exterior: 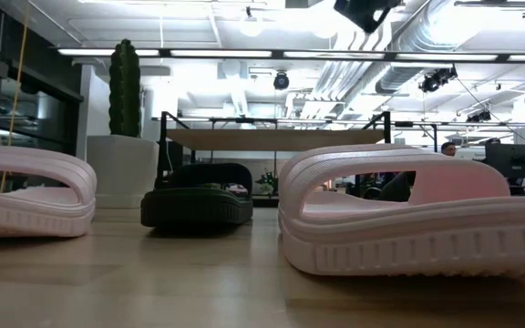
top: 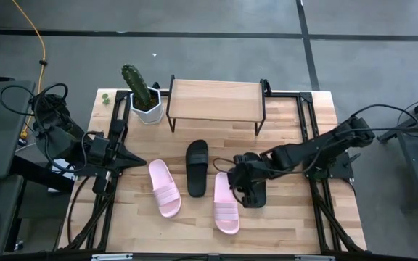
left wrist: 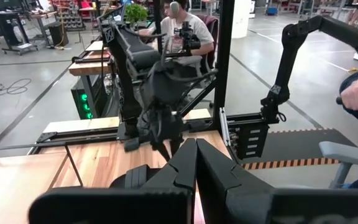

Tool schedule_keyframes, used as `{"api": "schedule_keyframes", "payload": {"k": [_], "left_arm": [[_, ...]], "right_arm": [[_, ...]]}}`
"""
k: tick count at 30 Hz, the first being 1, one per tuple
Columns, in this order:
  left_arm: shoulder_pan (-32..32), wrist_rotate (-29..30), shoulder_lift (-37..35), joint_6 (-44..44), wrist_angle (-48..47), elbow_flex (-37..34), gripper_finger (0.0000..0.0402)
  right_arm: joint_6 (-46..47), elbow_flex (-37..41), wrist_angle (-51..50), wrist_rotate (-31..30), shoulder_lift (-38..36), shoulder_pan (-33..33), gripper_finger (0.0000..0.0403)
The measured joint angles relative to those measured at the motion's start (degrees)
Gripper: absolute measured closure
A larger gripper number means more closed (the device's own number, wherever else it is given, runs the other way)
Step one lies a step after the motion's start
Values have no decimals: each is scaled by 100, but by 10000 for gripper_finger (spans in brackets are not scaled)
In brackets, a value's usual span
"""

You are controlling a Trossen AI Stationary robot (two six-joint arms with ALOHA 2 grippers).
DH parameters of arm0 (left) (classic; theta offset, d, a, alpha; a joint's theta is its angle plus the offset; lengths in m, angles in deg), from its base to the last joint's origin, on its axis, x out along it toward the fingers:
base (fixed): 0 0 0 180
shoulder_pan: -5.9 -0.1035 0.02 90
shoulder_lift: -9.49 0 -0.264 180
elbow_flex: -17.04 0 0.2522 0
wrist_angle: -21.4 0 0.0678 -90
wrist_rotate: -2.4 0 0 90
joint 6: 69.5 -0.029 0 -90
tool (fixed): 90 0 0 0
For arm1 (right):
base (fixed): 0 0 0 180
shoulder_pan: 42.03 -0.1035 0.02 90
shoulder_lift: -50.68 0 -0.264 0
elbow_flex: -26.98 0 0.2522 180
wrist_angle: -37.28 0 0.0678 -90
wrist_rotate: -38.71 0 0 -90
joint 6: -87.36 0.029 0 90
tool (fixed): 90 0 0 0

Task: Pick and place slides into the shelf
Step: Put the right pink slipper on the shelf

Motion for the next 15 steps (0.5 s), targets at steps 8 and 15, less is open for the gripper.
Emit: {"api": "schedule_keyframes", "payload": {"k": [8,15], "left_arm": [[0,0,2,0,1,0,401],[0,0,2,-2,-1,0,401]], "right_arm": [[115,931,1599,1605,0,446,402],[261,1475,2025,2011,0,658,402]]}}
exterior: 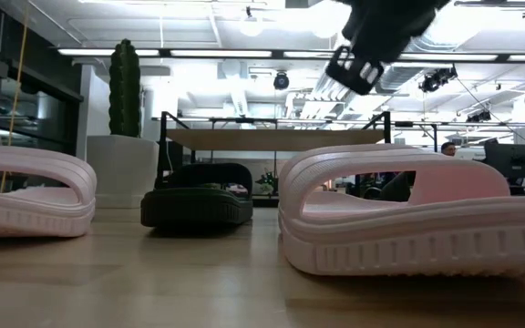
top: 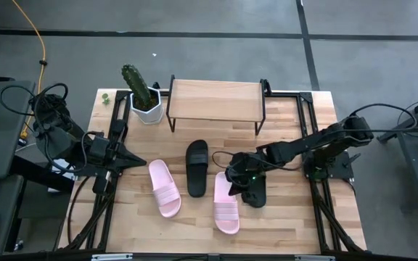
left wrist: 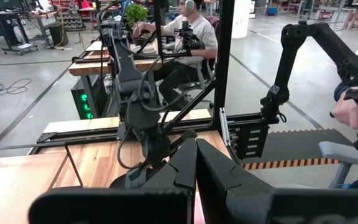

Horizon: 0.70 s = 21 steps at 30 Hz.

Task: Pick and place slides into the shelf
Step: Put the right pink slipper on the shelf

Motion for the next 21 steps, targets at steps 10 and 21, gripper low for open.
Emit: {"api": "schedule_keyframes", "payload": {"k": [10,21], "left_arm": [[0,0,0,0,-2,0,401],[0,0,0,0,-82,0,401]], "right_arm": [[388,642,1007,560,0,119,400],[272,645,1037,81,0,119,271]]}}
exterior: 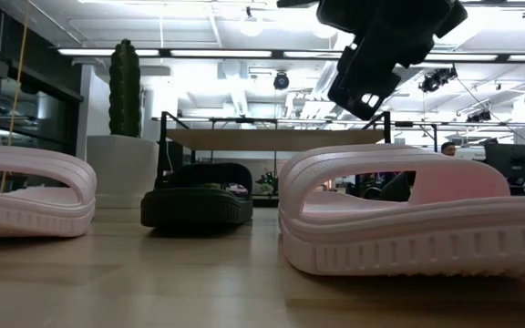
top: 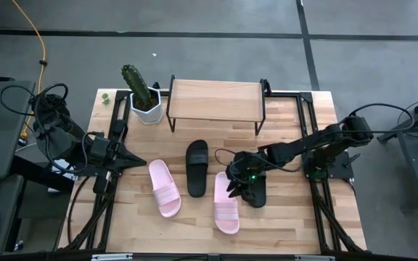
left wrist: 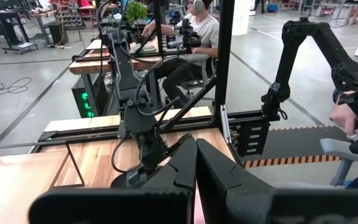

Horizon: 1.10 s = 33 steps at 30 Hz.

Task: Pick and place slides into the shelf
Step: Put the right pink slipper on the shelf

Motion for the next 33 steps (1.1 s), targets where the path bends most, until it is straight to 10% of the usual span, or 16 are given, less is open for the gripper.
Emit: {"api": "schedule_keyframes", "payload": {"k": [10,33], "left_arm": [[0,-2,4,20,-101,0,401],[-1,-24,20,50,-132,0,401]], "right_arm": [[-33,0,11,14,228,-2,196],[369,4,1586,1471,1711,-77,193]]}}
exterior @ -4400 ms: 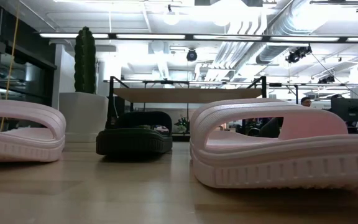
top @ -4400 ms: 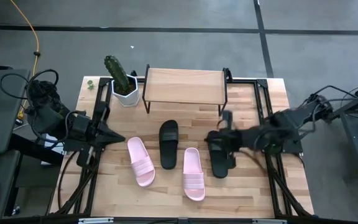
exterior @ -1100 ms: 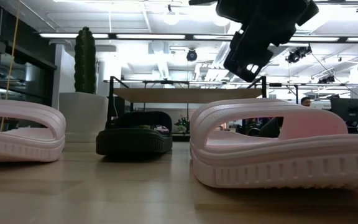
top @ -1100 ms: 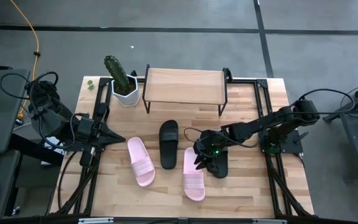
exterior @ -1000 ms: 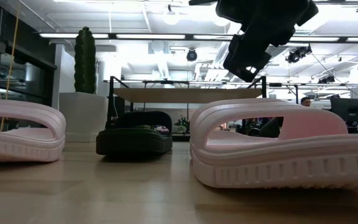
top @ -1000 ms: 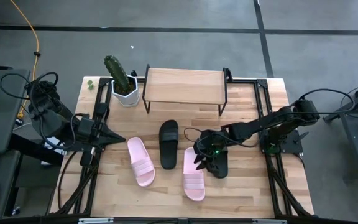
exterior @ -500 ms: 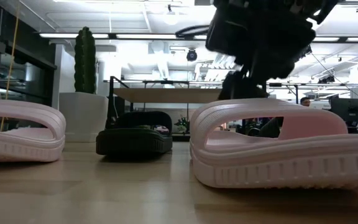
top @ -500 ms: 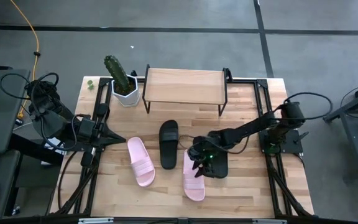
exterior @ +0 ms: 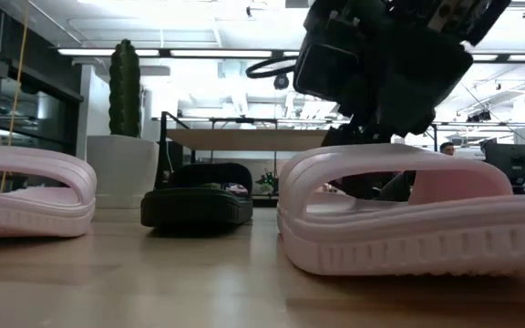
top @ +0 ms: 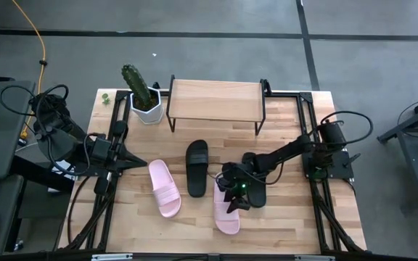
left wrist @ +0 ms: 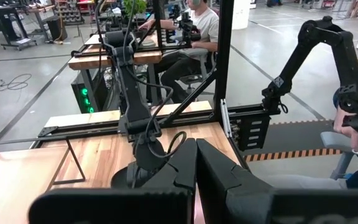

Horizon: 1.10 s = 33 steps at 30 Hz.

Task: Pick and place slides into the shelf
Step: Put the right pink slipper on the shelf

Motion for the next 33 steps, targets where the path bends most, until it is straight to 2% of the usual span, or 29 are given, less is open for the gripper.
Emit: {"api": "schedule_keyframes", "payload": {"k": [9,15,21,33], "left_arm": [[1,0,0,-4,2,0,401],[1,1,0,-7,1,0,401],[-1,0,0,-7,2,0,401],[0,2,0,-9,2,0,401]], "right_arm": [[47,0,40,-20,2,-126,244],[22,0,26,-347,2,-157,310],[-102,0,35,-398,2,-155,390],[-134,-2,26,-576,2,-155,399]]}}
